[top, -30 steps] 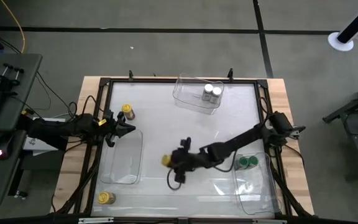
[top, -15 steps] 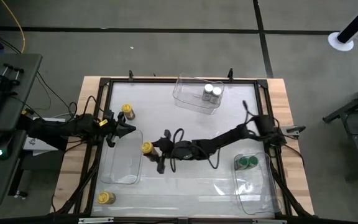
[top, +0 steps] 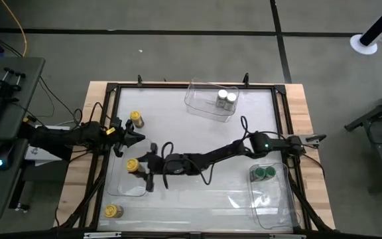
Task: Sort spices by type
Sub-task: Put the right yellow seasoning bottle into the left transparent bin
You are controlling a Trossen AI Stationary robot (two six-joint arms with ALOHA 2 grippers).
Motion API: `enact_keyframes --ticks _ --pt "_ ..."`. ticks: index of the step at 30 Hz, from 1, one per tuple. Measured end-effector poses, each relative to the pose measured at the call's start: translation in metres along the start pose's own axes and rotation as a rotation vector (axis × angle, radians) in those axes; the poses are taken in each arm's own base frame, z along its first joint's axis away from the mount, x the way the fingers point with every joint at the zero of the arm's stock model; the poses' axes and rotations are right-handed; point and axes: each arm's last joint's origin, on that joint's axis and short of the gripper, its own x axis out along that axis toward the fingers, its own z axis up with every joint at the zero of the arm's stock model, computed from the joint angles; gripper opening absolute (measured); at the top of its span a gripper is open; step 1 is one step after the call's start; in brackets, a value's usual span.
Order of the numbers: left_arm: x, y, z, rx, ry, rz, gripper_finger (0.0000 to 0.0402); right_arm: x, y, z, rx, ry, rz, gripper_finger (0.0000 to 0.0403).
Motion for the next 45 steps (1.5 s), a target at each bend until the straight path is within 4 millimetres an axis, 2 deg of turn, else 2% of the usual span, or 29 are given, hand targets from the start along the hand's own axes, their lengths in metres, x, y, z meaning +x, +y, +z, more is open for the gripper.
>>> enact_keyframes --ticks 6,9,16,23,26,31,45 --pt "0.0 0.0 0.0 0.0 0.0 0.0 0.0001 0.006 -0.007 -0.022 -0.023 0.027 -0.123 0.0183" --pt "0.0 0.0 0.0 0.0 0.001 0.001 0.0001 0.008 -0.017 -0.026 -0.041 0.022 -0.213 0.0183" --pt "0.0 0.0 0.0 0.0 0.002 0.007 0.0001 0.011 -0.037 -0.031 -0.049 0.031 -0.288 0.0183" --pt "0.0 0.0 -0.001 0.001 0.006 0.006 0.0001 0.01 -0.036 -0.032 -0.088 0.049 -0.31 0.0183" --pt "0.0 0.0 -0.001 0.0 0.007 0.001 0.0001 0.009 -0.032 -0.039 -0.107 0.081 -0.337 0.0183" --pt "0.0 0.0 -0.001 0.0 0.008 0.002 0.0001 0.01 -0.033 -0.055 -0.079 0.035 -0.366 0.0183" --pt "0.0 0.0 -0.001 0.001 0.009 0.003 0.0001 0.009 -0.032 -0.065 -0.083 0.06 -0.38 0.0183"
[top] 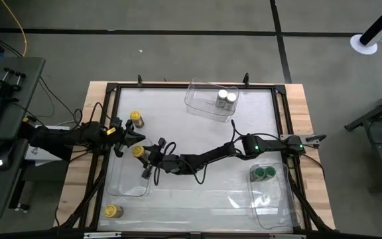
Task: Sort spices by type
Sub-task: Put the right yellow seasoning bottle into the left transparent bin, then put the top yellow seasoning bottle into the left transparent bin
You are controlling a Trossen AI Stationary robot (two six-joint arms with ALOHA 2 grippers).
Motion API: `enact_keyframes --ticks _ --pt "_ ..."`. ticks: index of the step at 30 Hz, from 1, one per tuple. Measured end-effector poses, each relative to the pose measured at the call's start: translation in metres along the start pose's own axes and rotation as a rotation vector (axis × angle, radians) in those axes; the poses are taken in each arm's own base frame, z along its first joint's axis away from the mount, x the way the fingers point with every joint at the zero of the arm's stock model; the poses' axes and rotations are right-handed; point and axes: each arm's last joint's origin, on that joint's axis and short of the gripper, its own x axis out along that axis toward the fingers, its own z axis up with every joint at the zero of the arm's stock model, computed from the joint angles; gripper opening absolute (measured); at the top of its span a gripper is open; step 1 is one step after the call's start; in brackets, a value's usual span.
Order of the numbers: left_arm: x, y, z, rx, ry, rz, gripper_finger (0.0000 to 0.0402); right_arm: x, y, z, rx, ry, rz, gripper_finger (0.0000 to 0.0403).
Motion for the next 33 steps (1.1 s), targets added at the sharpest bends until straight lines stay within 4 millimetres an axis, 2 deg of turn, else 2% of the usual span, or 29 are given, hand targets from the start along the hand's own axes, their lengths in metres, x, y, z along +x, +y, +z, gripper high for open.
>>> enact_keyframes --ticks 6,10,13,24,33 --pt "0.0 0.0 0.0 0.0 -0.001 0.001 0.0001 0.001 -0.001 -0.003 0.021 0.03 -0.002 0.0186" --pt "0.0 0.0 0.0 0.0 -0.001 0.001 0.0001 0.001 -0.003 -0.007 0.051 0.061 -0.031 0.0249" --pt "0.0 0.0 0.0 0.0 -0.001 0.001 0.0001 0.002 -0.004 -0.008 0.047 0.07 -0.045 0.0274" --pt "0.0 0.0 0.0 0.0 -0.001 0.001 0.0001 0.002 -0.004 -0.007 0.003 0.067 -0.043 0.0264" --pt "0.0 0.0 0.0 0.0 -0.001 0.001 0.0001 -0.003 0.003 0.008 -0.061 -0.063 -0.033 0.0265"
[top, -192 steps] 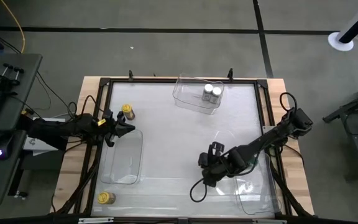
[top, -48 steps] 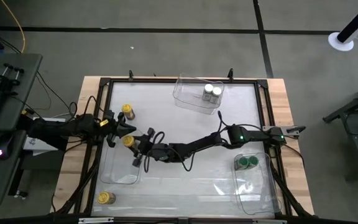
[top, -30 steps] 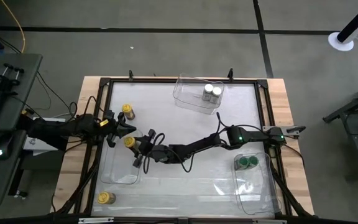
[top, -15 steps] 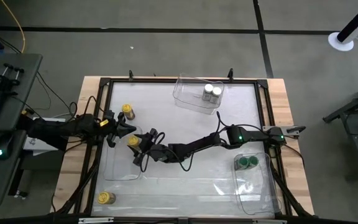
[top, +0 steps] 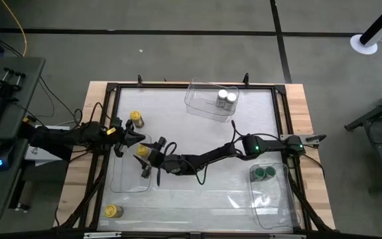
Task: Sort spices by type
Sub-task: Put the top yellow seasoning bottle into the left transparent bin
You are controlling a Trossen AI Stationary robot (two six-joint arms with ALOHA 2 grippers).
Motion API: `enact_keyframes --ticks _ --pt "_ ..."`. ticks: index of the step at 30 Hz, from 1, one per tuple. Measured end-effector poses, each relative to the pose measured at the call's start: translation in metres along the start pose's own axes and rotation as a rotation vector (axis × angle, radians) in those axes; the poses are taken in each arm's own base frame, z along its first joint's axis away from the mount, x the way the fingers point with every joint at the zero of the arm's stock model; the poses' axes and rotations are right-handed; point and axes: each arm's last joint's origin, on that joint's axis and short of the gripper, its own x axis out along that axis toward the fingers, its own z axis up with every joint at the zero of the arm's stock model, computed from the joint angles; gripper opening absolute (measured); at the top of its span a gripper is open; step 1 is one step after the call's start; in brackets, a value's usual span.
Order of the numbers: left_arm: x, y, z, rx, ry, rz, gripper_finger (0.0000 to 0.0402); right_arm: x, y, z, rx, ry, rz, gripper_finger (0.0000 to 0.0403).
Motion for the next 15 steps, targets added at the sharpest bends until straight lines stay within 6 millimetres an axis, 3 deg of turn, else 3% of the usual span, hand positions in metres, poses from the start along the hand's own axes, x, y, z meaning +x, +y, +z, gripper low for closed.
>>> enact_keyframes --ticks 5,15 --pt "0.0 0.0 0.0 0.0 0.0 0.0 0.0001 -0.002 0.002 0.008 -0.013 0.002 0.008 0.0265" --pt "0.0 0.0 0.0 0.0 0.002 0.001 0.0001 -0.018 0.013 0.053 -0.107 0.02 0.051 0.0265"
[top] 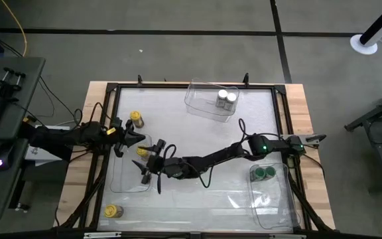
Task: Sort spices by type
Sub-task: Put the top yellow seasoning bottle into the left transparent bin
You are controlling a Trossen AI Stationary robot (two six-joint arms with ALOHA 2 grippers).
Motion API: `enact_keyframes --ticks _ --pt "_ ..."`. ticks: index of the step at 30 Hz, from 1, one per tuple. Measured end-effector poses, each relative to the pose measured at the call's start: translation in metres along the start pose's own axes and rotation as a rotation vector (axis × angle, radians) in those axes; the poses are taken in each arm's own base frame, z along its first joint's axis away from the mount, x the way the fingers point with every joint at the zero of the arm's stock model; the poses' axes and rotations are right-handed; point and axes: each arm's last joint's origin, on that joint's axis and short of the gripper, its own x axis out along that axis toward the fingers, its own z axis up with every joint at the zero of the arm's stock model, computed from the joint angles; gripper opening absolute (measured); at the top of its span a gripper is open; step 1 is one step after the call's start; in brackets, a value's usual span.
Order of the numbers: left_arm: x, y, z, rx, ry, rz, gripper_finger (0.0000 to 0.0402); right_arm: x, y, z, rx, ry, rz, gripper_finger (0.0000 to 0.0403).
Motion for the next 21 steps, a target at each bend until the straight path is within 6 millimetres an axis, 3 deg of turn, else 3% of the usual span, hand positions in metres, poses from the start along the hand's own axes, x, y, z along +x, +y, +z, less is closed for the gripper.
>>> enact_keyframes --ticks 14,17,21 --pt "0.0 0.0 0.0 0.0 0.002 0.001 0.0001 -0.041 0.019 0.023 -0.232 0.318 0.187 0.0265" --pt "0.0 0.0 0.0 0.0 0.002 0.0 0.0001 -0.047 0.01 0.025 -0.285 0.422 0.199 0.0265" --pt "0.0 0.0 0.0 0.0 0.002 0.001 0.0001 -0.046 -0.018 0.024 -0.345 0.575 0.174 0.0265"
